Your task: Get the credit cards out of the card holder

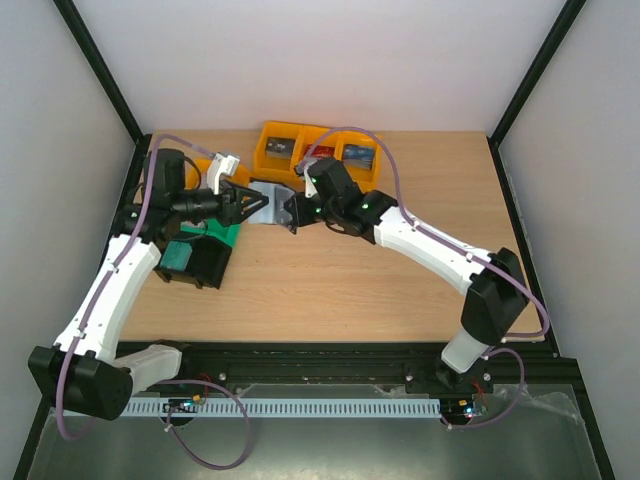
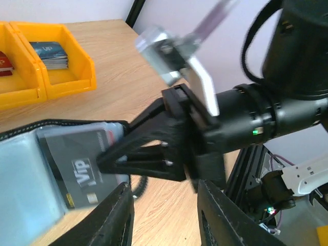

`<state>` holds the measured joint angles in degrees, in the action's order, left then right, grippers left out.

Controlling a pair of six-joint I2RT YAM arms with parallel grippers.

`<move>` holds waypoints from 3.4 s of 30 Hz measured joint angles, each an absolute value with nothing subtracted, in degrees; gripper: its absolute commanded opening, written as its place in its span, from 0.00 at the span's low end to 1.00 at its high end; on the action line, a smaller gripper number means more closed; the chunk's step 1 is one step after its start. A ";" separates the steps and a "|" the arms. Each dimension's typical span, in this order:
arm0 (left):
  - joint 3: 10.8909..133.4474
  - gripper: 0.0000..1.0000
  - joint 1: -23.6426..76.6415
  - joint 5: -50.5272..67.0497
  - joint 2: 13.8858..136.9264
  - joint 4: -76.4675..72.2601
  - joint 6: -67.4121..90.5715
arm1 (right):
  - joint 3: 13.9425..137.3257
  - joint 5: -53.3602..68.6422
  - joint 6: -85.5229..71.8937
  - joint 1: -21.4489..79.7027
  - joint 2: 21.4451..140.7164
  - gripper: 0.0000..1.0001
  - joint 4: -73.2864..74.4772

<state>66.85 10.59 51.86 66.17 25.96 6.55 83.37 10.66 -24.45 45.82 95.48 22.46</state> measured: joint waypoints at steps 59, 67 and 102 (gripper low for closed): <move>72.10 0.02 7.97 68.55 64.75 35.59 -3.66 | 68.58 56.62 -31.09 40.10 82.21 0.23 -16.95; 72.36 0.02 6.48 68.60 64.75 35.73 -3.64 | 67.96 56.66 -29.54 40.10 81.10 0.33 -16.27; 71.55 0.02 9.58 68.84 64.75 36.49 -7.90 | 65.08 58.52 -29.15 39.27 77.17 0.04 -13.82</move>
